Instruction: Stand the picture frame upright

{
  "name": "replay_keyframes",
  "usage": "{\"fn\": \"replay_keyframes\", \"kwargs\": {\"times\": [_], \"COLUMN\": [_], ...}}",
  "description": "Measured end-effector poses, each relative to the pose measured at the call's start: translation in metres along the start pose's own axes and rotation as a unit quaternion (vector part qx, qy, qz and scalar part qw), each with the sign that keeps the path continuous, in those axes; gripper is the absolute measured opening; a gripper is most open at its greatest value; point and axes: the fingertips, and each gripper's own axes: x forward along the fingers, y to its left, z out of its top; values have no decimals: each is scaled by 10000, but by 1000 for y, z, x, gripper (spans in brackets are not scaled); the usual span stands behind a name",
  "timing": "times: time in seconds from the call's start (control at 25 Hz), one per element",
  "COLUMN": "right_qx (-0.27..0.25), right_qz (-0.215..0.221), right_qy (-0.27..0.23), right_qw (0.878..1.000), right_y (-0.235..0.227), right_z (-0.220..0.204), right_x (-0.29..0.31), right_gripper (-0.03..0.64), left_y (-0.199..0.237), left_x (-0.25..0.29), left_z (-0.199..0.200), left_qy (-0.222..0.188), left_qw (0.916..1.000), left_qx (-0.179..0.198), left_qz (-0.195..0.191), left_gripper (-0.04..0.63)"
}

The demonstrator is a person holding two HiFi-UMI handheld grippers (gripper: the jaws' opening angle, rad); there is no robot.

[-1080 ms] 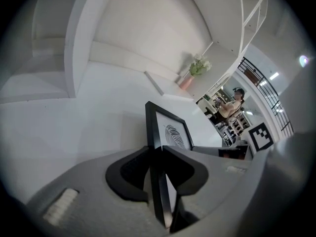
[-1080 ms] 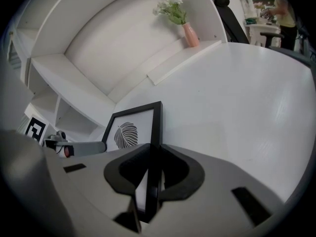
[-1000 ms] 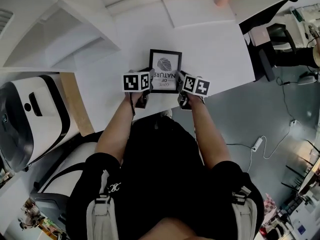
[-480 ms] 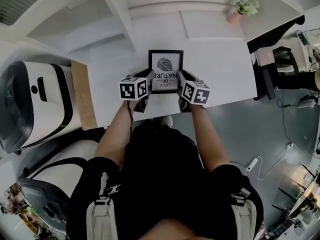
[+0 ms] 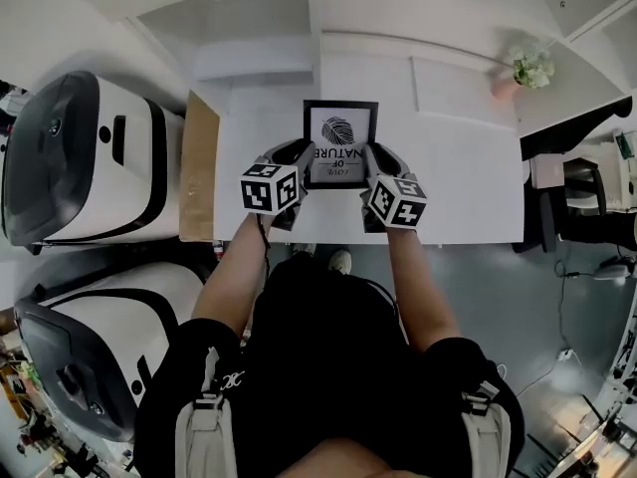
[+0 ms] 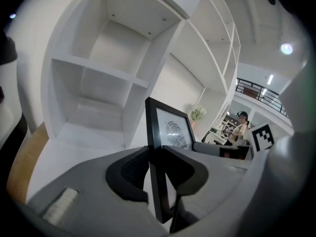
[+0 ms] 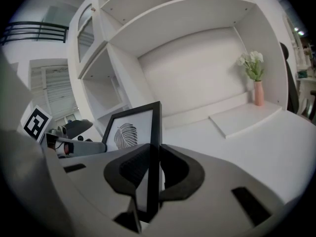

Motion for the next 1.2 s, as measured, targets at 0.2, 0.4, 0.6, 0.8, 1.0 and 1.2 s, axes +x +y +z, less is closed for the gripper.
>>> {"fn": "replay_keyframes", "kwargs": {"times": [0.2,0.4,0.6,0.8,1.0,1.2], "right_qx": [-315,-613,-828,-822,-817,-755], "right_qz": [111,120,18,-84,-145,-197], "right_qy": [-255,-522,-576,-486,-290,-142], "right_qw": [9991,9967,9949,9954,9961,9968], "right_y": [23,34,36,31,24,16], "right_z": [10,16,12,6,-6,-20], "right_x": [6,15,31,49,67,80], "right_gripper": [67,67,67,69,69,69], "left_y": [13,29,46,61,75,84], "left_x": [-17,-17,-5,11,26,38], "left_z": [11,15,15,13,5,-5], "left_qy": [-333,-527,-528,-446,-316,-288], "left_qw": [9992,9984,9977,9972,9967,9955], "left_qx": [190,223,415,593,744,906], "left_qz": [105,18,-21,-72,-77,-55], "left_gripper": [95,95,95,95,97,97]}}
